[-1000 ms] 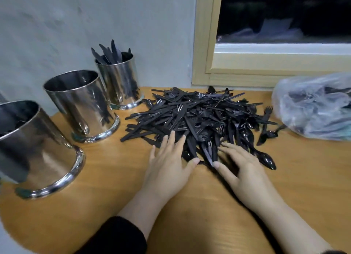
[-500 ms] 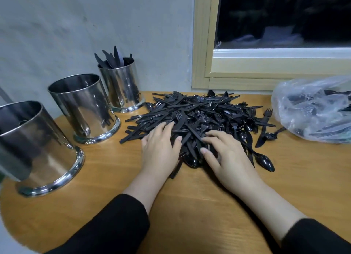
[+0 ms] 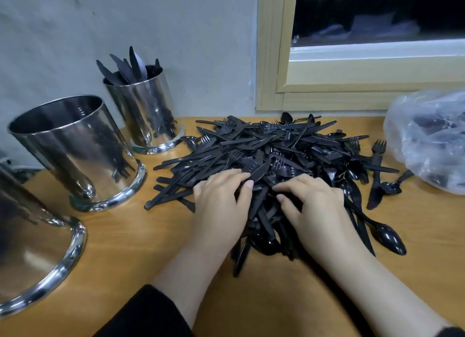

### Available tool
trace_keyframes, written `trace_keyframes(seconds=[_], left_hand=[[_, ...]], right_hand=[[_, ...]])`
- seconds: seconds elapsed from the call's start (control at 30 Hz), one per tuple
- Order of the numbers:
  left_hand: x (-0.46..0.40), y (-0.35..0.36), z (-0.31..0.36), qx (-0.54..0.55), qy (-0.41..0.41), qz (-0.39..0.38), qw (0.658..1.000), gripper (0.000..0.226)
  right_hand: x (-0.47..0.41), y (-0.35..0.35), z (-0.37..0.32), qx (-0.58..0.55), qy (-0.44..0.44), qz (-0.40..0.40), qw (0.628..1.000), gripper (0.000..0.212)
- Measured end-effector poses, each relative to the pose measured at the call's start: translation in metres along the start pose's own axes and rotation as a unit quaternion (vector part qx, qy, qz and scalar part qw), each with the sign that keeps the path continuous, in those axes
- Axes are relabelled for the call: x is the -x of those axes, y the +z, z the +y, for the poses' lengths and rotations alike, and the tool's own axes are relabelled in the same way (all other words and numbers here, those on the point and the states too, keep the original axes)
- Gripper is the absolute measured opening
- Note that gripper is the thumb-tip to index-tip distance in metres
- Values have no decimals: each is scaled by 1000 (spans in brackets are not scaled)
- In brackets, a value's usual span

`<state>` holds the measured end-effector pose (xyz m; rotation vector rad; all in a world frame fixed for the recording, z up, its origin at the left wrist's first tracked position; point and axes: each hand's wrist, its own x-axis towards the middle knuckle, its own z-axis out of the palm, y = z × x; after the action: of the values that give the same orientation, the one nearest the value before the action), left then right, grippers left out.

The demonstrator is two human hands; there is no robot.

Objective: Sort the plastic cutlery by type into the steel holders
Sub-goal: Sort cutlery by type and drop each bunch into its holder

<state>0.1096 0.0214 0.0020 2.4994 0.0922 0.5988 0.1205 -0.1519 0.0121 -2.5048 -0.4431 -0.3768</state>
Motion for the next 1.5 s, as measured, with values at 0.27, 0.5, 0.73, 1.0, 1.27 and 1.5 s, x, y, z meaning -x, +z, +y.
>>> trace_keyframes(seconds=[0.27, 0.5, 0.73, 1.0, 1.27, 1.5], left_hand=[[0, 7, -2, 46, 26, 25, 998, 20], [-2, 5, -1, 61, 50, 58, 995, 23], [-1, -15, 24, 269, -47, -29, 962, 31], [2, -34, 37, 438, -112, -24, 892, 23], [-6, -23, 17, 364, -129, -8, 922, 27], [-4, -28, 20, 307, -86, -2, 948, 29]], right_hand=[[-2, -10, 5, -111, 54, 59, 991, 20], [-4, -16, 6, -179, 102, 84, 975, 22], [2, -14, -14, -211, 23, 42, 976, 18], [0, -19, -6, -202, 7, 61, 977, 15], [-32, -15, 26, -7, 25, -49, 998, 45], [-30, -12, 21, 1, -16, -58, 998, 39]])
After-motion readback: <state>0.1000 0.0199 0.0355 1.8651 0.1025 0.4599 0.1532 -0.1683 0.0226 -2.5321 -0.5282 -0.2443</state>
